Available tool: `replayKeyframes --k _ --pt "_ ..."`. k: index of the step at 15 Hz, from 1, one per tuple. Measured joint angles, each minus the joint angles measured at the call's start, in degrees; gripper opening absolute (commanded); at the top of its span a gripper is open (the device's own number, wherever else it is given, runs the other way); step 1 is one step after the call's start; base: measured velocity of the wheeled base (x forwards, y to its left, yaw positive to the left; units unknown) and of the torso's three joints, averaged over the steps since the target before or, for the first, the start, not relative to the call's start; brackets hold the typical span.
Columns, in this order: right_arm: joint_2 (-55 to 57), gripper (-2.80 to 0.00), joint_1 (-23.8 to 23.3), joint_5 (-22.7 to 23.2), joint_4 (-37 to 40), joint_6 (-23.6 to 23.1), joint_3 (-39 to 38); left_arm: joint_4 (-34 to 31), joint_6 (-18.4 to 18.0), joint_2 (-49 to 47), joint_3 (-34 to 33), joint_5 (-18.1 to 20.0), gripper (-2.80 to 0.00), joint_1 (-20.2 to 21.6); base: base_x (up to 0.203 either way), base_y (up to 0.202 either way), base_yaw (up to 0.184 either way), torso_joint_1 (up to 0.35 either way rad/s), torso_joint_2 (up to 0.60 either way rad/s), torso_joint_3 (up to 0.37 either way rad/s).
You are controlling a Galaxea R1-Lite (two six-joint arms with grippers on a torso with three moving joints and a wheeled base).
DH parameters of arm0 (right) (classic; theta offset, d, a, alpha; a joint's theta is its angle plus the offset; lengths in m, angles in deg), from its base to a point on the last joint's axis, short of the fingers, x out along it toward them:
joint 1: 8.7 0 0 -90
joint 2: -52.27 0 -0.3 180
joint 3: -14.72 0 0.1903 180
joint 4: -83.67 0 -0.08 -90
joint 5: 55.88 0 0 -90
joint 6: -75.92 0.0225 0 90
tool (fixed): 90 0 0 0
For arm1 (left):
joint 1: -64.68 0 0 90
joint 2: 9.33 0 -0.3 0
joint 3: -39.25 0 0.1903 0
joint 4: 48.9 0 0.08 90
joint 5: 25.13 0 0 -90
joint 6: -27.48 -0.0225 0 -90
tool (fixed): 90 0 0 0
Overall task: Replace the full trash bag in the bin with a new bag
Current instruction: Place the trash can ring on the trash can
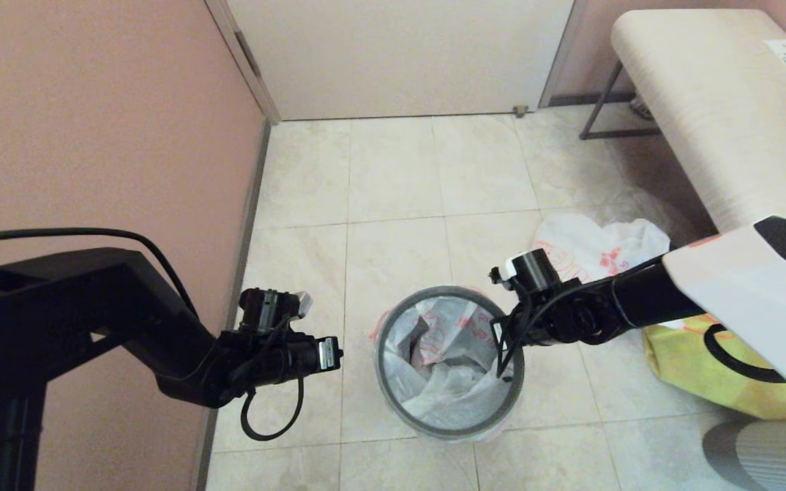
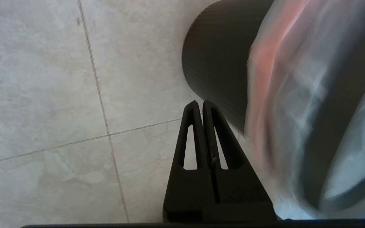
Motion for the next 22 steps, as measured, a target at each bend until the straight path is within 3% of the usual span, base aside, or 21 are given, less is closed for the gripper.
replayKeyframes --k 5,8,9,12,14,15,19,22 --pt "-3.92 0.00 1.79 0.54 -0.18 -0.03 -3.98 0.00 0.00 0.35 -0.15 -0.02 -2.80 0.05 0.000 0.000 0.000 0.000 0.00 0.000" --pt "-9.66 0.00 0.88 6.67 -0.46 0.55 -9.41 -0.79 0.29 4.80 -0.93 0.73 -2.80 0.85 0.000 0.000 0.000 0.000 0.00 0.000" --pt "-11.60 -2.80 0.07 11.11 -0.60 1.29 -11.47 -1.82 0.43 7.62 -1.76 1.87 -2.80 0.88 0.000 0.000 0.000 0.000 0.00 0.000" --pt "-15.23 -2.80 -3.05 27.77 -1.56 3.31 -15.82 -6.26 2.53 15.38 -3.95 8.45 -2.80 -0.91 0.000 0.000 0.000 0.000 0.00 0.000" --pt "-14.70 -2.80 -5.50 38.81 -2.09 3.43 -16.57 -7.46 2.85 16.83 -1.48 11.88 -2.80 -2.19 0.000 0.000 0.000 0.000 0.00 0.000" --pt "-13.22 -2.80 -6.17 42.22 -2.15 3.28 -15.97 -8.59 2.77 16.10 1.21 12.40 -2.80 -3.00 0.000 0.000 0.000 0.000 0.00 0.000" --pt "-4.62 -2.80 -8.55 43.97 -2.32 -1.29 -9.58 -14.08 -0.47 7.72 12.40 12.68 -2.80 -4.96 0.000 0.000 0.000 0.000 0.00 0.000" --pt "1.00 -2.80 -10.64 44.15 -2.38 -2.55 -4.62 -15.24 -2.27 1.33 16.85 12.43 -2.80 -6.23 0.000 0.000 0.000 0.000 0.00 0.000"
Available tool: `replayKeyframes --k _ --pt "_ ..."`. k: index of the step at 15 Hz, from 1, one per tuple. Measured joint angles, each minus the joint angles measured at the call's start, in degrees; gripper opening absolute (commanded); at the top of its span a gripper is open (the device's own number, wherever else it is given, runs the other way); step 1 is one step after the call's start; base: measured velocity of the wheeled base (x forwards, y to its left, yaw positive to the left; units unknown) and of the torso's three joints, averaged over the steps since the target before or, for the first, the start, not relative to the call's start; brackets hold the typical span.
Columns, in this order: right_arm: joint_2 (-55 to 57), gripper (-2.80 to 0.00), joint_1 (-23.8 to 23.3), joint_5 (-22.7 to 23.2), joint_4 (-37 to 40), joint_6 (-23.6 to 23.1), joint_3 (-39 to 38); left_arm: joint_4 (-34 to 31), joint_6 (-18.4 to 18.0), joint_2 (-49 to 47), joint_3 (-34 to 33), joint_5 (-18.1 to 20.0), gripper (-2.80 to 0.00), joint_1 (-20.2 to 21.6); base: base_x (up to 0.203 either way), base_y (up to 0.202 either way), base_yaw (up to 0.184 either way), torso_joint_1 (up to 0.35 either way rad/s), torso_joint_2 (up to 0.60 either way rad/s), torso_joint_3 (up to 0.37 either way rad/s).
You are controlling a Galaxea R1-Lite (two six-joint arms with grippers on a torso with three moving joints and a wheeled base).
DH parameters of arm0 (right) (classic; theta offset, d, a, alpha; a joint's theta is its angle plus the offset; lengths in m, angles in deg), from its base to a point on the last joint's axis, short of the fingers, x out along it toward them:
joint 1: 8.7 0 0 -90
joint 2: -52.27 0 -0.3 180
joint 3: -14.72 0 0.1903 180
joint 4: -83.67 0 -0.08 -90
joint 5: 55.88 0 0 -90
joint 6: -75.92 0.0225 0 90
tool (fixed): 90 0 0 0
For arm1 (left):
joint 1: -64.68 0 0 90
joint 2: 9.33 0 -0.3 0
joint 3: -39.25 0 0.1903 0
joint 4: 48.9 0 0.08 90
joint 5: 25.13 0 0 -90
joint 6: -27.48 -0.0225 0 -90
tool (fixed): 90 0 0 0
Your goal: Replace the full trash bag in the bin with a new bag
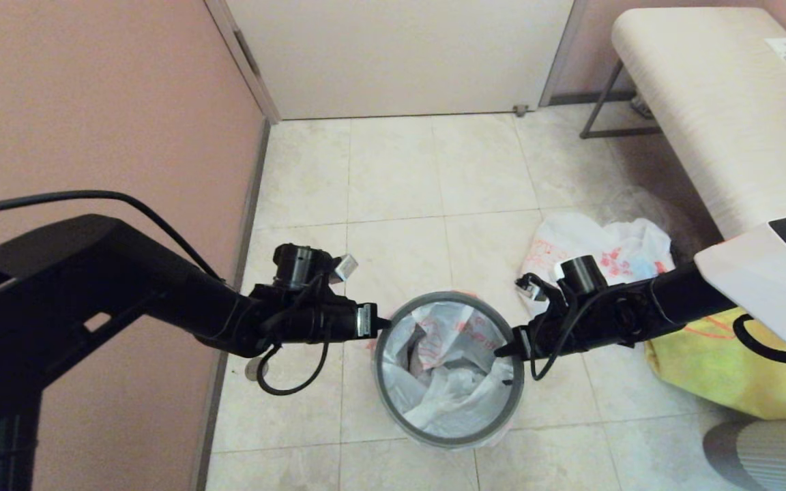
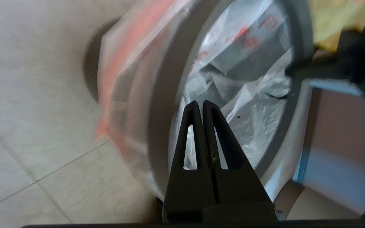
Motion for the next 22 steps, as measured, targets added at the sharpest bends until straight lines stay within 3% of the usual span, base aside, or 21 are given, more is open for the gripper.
replayKeyframes --k 2,5,7,12,14,17,22 --pt "2.22 -2.80 -0.59 0.91 -0.10 -0.07 1.57 -0.02 -0.03 -3.67 1.85 -1.24 -2.80 -0.33 0.000 0.000 0.000 0.000 0.00 0.000" --pt "4.27 -2.80 -0.82 1.38 -0.13 -0.16 3.04 0.16 0.00 -8.28 5.03 -6.73 -2.80 -0.83 0.000 0.000 0.000 0.000 0.00 0.000" --pt "4.76 -2.80 -0.82 1.27 -0.09 -0.10 3.62 0.33 0.11 -9.40 5.84 -7.10 -2.80 -0.69 0.000 0.000 0.000 0.000 0.00 0.000" --pt "-2.10 -2.80 0.17 -0.77 0.66 0.45 1.07 -0.46 2.96 -2.84 4.27 -8.80 -2.80 -1.35 0.000 0.000 0.000 0.000 0.00 0.000" --pt "-8.92 -2.80 2.45 -5.62 1.76 1.63 -0.56 -1.94 4.79 3.69 3.71 -12.65 -2.80 -3.60 0.000 0.000 0.000 0.000 0.00 0.000" --pt "-20.92 -2.80 4.94 -16.01 8.15 3.01 -3.14 -6.54 5.37 15.05 2.68 -25.97 -2.80 -6.91 0.000 0.000 0.000 0.000 0.00 0.000" --pt "-40.95 -2.80 5.22 -37.26 17.78 4.01 -15.57 -19.28 0.56 38.73 -2.86 -42.33 -2.80 -9.91 0.000 0.000 0.000 0.000 0.00 0.000"
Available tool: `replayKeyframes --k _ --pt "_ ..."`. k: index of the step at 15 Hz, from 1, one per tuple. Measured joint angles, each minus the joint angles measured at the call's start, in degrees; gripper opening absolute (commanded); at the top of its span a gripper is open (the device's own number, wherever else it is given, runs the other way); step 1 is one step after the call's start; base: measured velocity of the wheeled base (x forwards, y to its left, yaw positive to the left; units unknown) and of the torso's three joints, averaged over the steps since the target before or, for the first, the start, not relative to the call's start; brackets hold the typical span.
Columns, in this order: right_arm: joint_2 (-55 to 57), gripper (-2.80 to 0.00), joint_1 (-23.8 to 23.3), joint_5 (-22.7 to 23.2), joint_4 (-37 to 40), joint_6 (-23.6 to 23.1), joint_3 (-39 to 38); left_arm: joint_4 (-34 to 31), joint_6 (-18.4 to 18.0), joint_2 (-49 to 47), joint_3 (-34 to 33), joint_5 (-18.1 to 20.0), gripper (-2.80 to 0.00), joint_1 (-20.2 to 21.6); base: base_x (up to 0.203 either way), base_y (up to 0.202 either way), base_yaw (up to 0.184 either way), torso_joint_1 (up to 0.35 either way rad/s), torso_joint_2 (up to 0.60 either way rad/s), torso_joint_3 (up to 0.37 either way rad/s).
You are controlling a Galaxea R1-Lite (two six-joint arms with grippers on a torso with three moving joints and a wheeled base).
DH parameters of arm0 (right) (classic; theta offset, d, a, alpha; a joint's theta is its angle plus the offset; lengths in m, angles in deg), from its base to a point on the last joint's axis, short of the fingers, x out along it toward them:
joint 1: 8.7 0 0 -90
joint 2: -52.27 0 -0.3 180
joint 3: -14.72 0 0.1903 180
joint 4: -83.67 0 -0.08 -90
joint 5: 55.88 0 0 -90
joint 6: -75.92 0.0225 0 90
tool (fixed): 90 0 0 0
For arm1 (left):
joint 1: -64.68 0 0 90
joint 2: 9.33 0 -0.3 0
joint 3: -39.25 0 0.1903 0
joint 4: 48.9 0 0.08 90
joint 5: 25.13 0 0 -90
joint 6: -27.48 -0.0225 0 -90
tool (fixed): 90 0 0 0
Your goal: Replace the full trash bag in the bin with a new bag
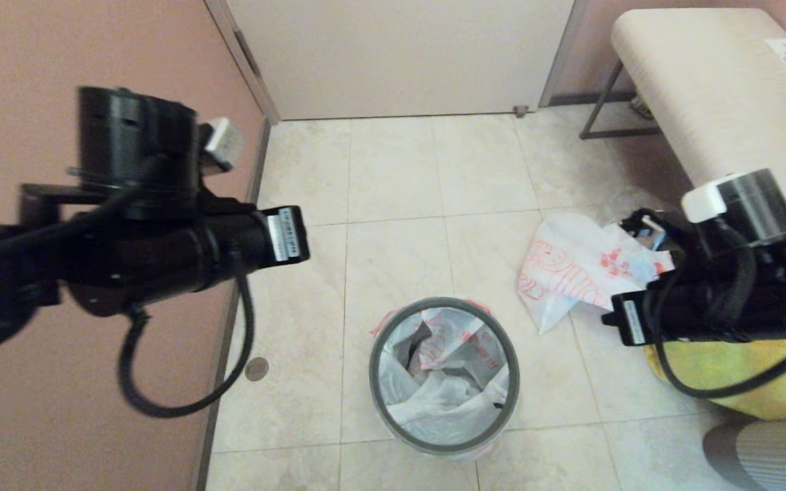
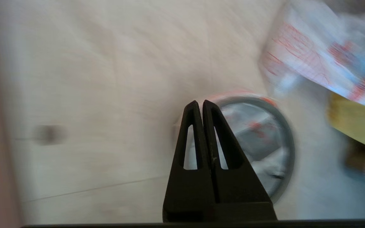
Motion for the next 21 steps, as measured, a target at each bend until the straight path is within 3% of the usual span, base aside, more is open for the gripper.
replayKeyframes --k 3,5,10,14,16,18,21 --pt "-12.42 -2.80 -1.59 -10.86 3.62 -0.02 -8.68 -5.97 -4.50 14.35 -4.23 -10.15 -2.80 0.09 0.000 0.000 0.000 0.000 0.00 0.000" --pt "-21.48 -2.80 -4.82 -15.58 4.76 -0.15 -14.10 -7.42 -6.41 23.20 -8.06 -14.30 -2.80 2.87 0.000 0.000 0.000 0.000 0.00 0.000" --pt "-47.45 -2.80 -15.35 -18.85 12.31 -0.74 -21.71 -4.78 -6.95 41.05 -23.58 -16.43 -2.80 14.41 0.000 0.000 0.000 0.000 0.00 0.000" --pt "-68.11 -2.80 -20.62 -19.45 23.05 -4.35 -23.73 -3.56 -5.69 50.49 -31.89 -16.67 -2.80 24.34 0.000 0.000 0.000 0.000 0.00 0.000" --pt "-74.79 -2.80 -21.87 -19.41 27.40 -5.55 -25.30 -5.60 -6.95 55.36 -33.94 -14.81 -2.80 27.63 0.000 0.000 0.000 0.000 0.00 0.000" --pt "-79.63 -2.80 -22.15 -17.30 25.41 -6.32 -29.00 -8.52 -8.97 60.72 -36.73 -11.33 -2.80 29.57 0.000 0.000 0.000 0.000 0.00 0.000" --pt "-85.92 -2.80 -22.15 -11.17 14.06 -6.42 -39.67 -9.36 -11.15 66.64 -43.27 -4.42 -2.80 31.59 0.000 0.000 0.000 0.000 0.00 0.000"
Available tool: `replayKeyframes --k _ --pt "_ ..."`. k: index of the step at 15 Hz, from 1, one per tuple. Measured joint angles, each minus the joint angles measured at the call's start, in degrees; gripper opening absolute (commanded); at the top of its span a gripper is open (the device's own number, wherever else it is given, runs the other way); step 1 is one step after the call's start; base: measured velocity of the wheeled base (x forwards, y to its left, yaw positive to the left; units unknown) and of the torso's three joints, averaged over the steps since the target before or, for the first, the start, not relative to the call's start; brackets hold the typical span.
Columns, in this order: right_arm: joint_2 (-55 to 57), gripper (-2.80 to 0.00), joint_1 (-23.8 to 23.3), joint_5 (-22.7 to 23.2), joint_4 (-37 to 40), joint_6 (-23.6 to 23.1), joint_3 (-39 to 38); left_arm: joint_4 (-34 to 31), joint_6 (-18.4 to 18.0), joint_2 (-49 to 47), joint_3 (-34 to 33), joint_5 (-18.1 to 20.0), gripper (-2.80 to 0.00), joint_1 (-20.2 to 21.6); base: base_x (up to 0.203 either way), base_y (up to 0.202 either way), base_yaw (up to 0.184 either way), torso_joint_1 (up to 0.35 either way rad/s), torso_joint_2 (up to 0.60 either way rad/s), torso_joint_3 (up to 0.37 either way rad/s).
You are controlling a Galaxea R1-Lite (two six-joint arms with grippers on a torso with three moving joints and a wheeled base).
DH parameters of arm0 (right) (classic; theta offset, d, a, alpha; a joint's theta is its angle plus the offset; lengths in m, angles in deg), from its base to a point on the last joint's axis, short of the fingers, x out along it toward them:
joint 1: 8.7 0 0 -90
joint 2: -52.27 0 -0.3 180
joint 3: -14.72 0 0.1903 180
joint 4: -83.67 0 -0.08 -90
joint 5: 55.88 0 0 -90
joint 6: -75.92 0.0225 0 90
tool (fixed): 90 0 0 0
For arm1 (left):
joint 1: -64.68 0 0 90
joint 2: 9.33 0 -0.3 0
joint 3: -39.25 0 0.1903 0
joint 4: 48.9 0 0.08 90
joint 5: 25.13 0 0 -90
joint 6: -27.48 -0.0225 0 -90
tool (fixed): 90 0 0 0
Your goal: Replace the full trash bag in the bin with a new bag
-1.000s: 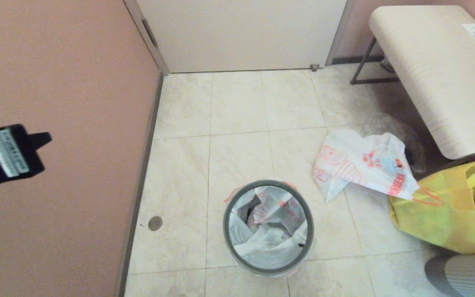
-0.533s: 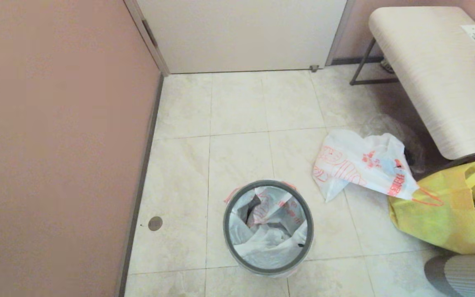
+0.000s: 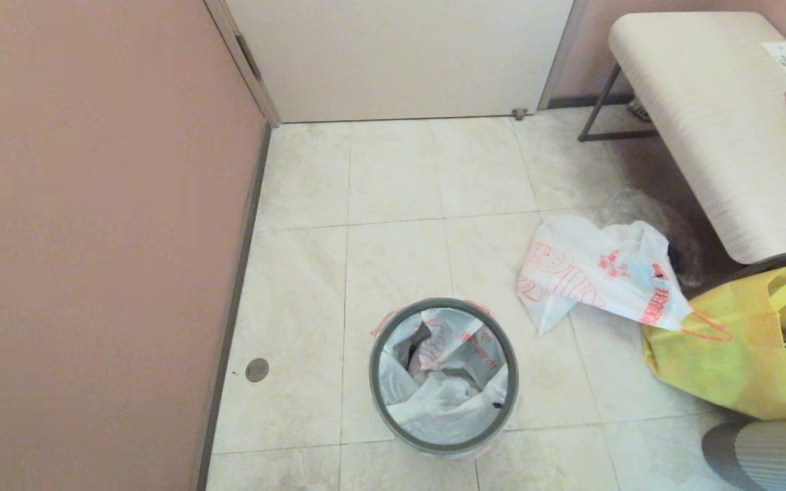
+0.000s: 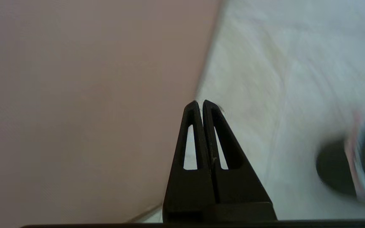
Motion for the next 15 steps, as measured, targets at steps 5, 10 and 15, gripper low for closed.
replayKeyframes --k 5,10,15 --pt "-3.50 -2.80 0.00 10.75 -24.99 -3.28 -17.74 1.61 -5.05 9.36 -8.38 15.09 -2.80 0.38 0.000 0.000 0.000 0.000 0.00 0.000" --pt "-3.94 -2.80 0.00 16.53 -25.69 -6.22 -20.06 5.94 -7.82 17.21 -16.15 26.65 -2.80 0.04 0.000 0.000 0.000 0.000 0.00 0.000" --pt "-3.94 -2.80 0.00 18.69 -26.17 -3.67 -21.66 7.98 -10.49 18.14 -19.20 24.09 -2.80 0.04 0.000 0.000 0.000 0.000 0.00 0.000"
